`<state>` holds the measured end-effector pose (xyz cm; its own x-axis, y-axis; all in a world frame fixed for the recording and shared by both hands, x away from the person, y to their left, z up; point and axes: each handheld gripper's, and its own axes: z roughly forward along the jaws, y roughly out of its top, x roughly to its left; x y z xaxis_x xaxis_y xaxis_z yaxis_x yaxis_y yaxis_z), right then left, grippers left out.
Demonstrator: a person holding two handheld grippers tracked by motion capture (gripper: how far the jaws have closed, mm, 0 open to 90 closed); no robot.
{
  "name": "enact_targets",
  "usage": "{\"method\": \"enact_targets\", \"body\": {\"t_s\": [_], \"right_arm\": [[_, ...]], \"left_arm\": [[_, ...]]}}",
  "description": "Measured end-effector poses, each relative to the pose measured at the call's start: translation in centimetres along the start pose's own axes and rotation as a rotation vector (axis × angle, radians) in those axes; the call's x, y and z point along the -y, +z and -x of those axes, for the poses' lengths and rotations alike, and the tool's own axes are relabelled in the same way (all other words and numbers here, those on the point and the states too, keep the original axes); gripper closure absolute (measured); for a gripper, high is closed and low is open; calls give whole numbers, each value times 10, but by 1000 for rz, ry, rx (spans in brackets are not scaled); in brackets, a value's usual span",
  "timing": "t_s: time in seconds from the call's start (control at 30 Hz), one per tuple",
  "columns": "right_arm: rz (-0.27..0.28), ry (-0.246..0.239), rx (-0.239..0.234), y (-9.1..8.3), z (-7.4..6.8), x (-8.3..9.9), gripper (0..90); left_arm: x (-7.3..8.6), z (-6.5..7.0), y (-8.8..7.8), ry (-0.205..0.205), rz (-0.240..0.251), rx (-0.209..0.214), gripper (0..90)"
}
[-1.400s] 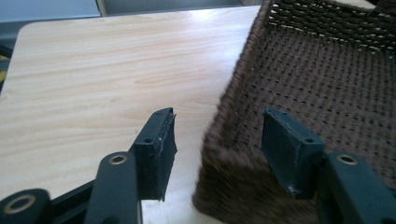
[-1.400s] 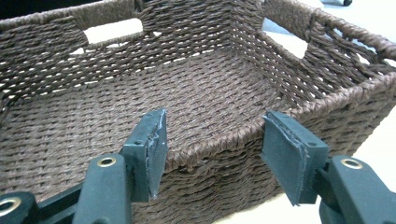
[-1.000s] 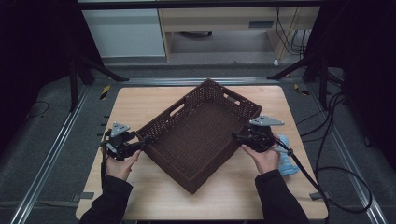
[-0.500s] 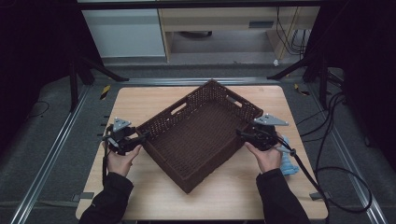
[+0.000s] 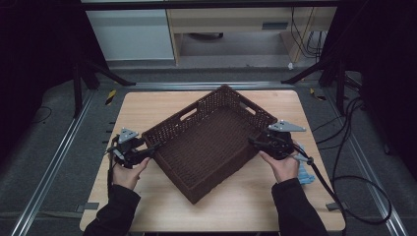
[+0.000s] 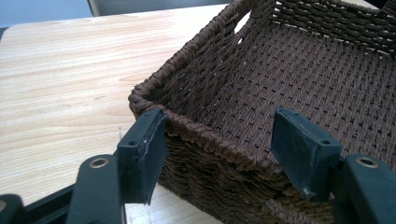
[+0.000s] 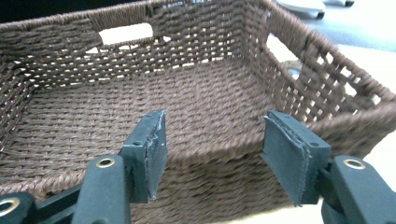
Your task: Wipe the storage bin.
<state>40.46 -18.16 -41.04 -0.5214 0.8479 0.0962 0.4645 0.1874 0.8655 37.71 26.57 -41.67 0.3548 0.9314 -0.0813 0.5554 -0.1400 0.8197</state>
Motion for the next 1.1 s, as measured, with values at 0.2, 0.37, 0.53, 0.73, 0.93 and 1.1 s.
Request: {"method": "enact_targets", "body": {"t_s": [0.2, 0.37, 0.53, 0.73, 0.93, 1.1], "right_arm": [[8, -53, 96, -6, 19, -4, 424], [17, -54, 143, -6, 32, -3, 461], [5, -53, 178, -3, 42, -2, 538], [0, -89, 198, -2, 41, 0, 564], [-12, -81, 178, -10, 35, 3, 570], [-30, -79, 159, -15, 33, 1, 579]], "left_arm": [[-5, -9, 10, 9, 6, -29, 372], [-10, -15, 16, 26, -5, -38, 382], [-11, -15, 17, 25, -2, -43, 386], [-11, -11, 9, 17, -5, -35, 370], [-2, 2, -1, 16, -18, -3, 351], [-2, 3, 5, 26, -38, -4, 383]]}}
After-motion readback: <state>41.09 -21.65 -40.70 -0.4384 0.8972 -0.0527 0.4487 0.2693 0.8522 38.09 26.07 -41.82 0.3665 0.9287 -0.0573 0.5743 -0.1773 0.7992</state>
